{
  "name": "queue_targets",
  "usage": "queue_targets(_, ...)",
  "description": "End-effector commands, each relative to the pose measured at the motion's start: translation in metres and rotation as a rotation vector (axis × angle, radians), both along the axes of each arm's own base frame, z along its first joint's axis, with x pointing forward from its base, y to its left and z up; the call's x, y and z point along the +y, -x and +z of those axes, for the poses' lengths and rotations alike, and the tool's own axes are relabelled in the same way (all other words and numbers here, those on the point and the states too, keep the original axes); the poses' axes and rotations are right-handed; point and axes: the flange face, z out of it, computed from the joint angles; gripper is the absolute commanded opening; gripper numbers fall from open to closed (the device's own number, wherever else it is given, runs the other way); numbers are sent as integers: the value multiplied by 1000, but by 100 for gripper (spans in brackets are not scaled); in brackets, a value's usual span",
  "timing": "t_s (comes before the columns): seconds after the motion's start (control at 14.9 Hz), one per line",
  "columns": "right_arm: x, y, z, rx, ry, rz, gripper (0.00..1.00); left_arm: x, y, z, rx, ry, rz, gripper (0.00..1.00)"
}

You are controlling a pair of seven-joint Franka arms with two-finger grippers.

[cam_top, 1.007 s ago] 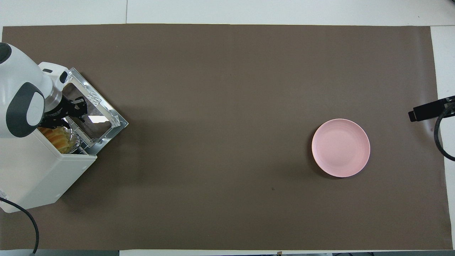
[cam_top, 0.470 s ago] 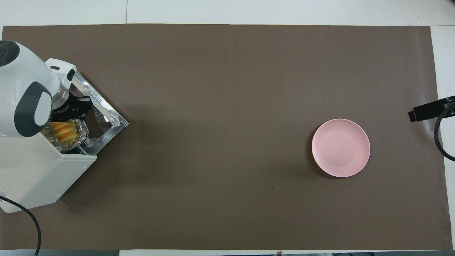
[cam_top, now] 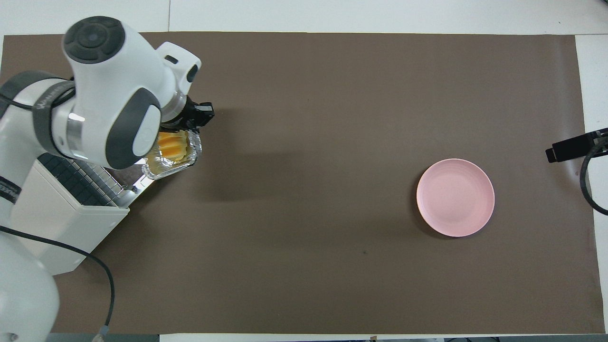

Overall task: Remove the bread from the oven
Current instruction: 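Pull the foil tray out of the oven onto the table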

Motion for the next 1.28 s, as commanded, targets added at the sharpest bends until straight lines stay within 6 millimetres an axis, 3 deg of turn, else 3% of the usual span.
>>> queue_targets(0.0, -1, 8, 2, 3, -9, 0, 100, -93, 36, -34, 53, -28, -121, 0)
queue_targets(0.07, -1, 8, 2, 1, -9, 0, 100, -121, 50, -55, 68, -41, -138, 0)
queue_targets(0.27, -1, 8, 2, 1, -9, 0, 100, -129, 67, -95, 78, -57, -163, 0)
queue_targets(0.4, -1, 8, 2, 3, -9, 1, 100, -131, 81, -102, 87, -67, -177, 0)
queue_targets(0.6, -1, 8, 2, 3, -9, 0, 100, -130, 82, -102, 82, -65, -140, 0)
queue_targets(0.67, -1, 8, 2, 1, -9, 1, 100, -127, 79, -103, 83, -66, -128, 6)
queue_targets(0.74, -1, 8, 2, 3, -9, 1, 100, -124, 78, -103, 90, -72, -120, 25)
queue_targets(0.87, -1, 8, 2, 3, -9, 1, 100, -119, 75, -98, 96, -77, -109, 69)
queue_targets(0.94, -1, 8, 2, 1, -9, 0, 100, -109, 70, -84, 82, -72, -93, 98)
queue_targets(1.07, -1, 8, 2, 3, -9, 0, 100, -70, 50, -48, 46, -50, -32, 100)
queue_targets(1.21, -1, 8, 2, 3, -9, 0, 100, -13, 29, -5, 10, -32, 57, 100)
